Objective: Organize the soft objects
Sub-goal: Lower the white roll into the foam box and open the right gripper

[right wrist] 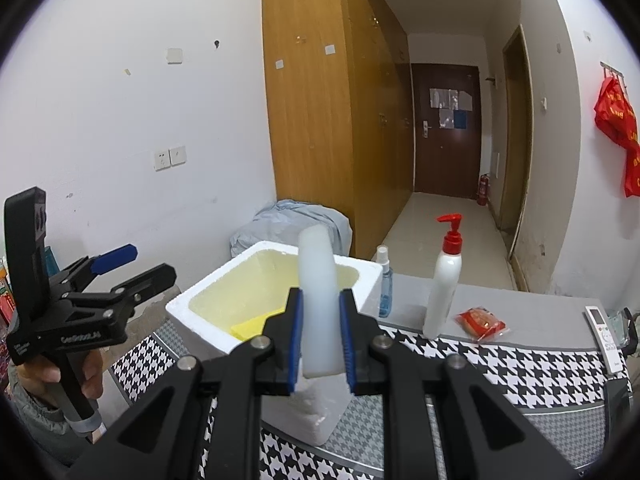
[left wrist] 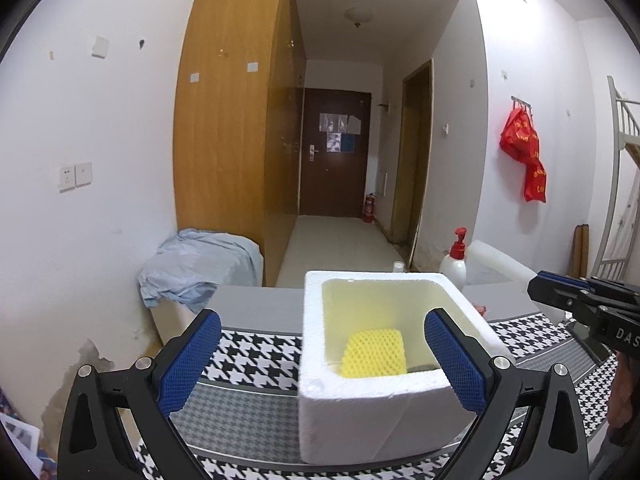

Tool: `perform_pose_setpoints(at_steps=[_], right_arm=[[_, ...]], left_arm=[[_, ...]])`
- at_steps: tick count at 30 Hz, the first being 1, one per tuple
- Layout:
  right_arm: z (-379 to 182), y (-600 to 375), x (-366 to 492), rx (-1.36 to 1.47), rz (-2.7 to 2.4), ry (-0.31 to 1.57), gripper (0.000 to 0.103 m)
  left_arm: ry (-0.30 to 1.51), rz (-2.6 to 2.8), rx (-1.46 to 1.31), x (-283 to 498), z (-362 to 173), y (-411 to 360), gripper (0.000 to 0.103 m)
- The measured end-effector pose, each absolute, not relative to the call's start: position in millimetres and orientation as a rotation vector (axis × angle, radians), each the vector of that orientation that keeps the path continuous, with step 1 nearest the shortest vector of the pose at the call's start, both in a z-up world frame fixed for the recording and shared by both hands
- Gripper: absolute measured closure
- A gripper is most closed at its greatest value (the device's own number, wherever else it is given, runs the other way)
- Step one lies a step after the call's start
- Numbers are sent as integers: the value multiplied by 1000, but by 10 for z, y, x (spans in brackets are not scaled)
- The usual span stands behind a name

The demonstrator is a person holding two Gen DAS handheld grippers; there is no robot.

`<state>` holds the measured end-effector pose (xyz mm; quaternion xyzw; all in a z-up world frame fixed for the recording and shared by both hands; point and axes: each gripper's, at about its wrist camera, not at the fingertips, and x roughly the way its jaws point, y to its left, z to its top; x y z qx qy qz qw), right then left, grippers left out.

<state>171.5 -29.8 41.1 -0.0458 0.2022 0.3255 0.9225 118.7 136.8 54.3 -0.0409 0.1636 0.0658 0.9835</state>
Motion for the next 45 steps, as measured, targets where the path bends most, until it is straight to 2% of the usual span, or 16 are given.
perform_pose_setpoints(at_steps=[45], right_arm=[[341,404,1944,-132,739,488,80]], left_arm=[[342,217,-142,782,391,1882,1]])
